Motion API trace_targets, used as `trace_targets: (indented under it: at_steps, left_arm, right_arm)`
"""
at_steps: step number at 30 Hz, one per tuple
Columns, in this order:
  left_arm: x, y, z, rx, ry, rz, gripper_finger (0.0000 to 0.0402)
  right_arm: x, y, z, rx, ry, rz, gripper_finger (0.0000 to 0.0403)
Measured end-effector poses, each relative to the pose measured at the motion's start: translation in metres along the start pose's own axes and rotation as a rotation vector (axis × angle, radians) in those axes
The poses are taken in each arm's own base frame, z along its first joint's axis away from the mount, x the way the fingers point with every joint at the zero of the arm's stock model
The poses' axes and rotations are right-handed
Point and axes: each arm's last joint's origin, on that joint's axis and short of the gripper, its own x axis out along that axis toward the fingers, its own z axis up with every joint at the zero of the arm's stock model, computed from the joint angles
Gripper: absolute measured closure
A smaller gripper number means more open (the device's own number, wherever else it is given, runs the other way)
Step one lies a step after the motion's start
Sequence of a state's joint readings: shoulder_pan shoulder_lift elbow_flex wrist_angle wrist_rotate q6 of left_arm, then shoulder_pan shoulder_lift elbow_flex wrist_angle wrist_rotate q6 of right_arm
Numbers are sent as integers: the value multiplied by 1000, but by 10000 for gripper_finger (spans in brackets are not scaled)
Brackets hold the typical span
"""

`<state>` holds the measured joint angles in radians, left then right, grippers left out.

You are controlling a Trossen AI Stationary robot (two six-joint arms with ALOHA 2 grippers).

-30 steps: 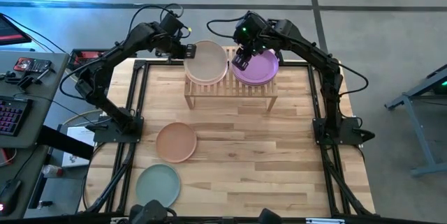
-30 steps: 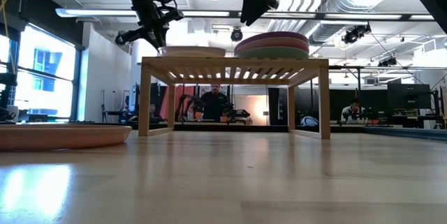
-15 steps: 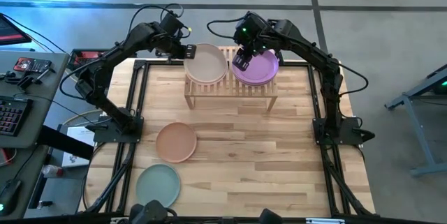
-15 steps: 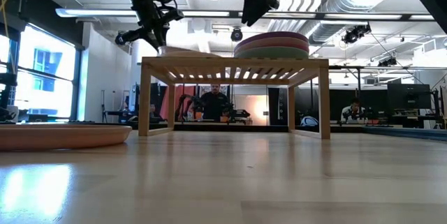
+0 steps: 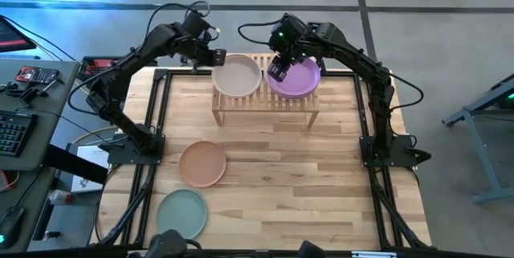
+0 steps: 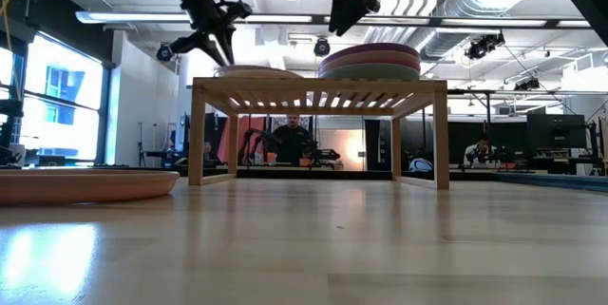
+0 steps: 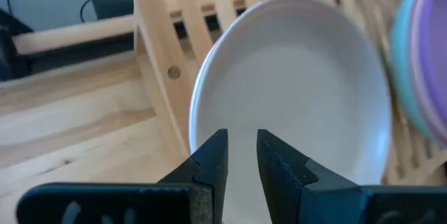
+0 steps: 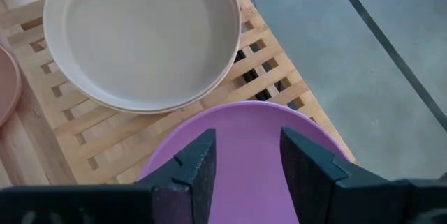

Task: Place and stack plates onto a shelf
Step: Stack the brown plate on top of the gray plate on the shelf

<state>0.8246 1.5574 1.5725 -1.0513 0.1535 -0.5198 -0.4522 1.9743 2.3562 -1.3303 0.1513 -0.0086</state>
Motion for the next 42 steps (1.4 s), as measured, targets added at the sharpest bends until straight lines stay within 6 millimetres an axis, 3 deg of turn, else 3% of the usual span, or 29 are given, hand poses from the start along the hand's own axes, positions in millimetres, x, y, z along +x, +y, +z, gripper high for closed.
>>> trace_targets:
  at_steps: [6,10,19,26,35,42]
  left_arm:
    - [-28,-7,7,47,-41,-20,335]
    - [-40,-13,-1,119,35,-50,335]
    - [-47,-29,-54,324,355,95,335]
    - [-49,-45,-85,443,375,114,335]
    - [-45,-35,-132,563,426,160,335]
    - [-30,-16,-170,522,424,172,335]
  right_arm:
    - [0,0,-2,-2,25,0,265]
    - [0,0,-5,0,48,2,265]
    - [0,2,-8,-5,81,31,265]
    - [-1,2,-9,-8,97,32,265]
    - [-1,2,-10,-8,102,33,265]
    - [-1,2,-10,34,102,31,265]
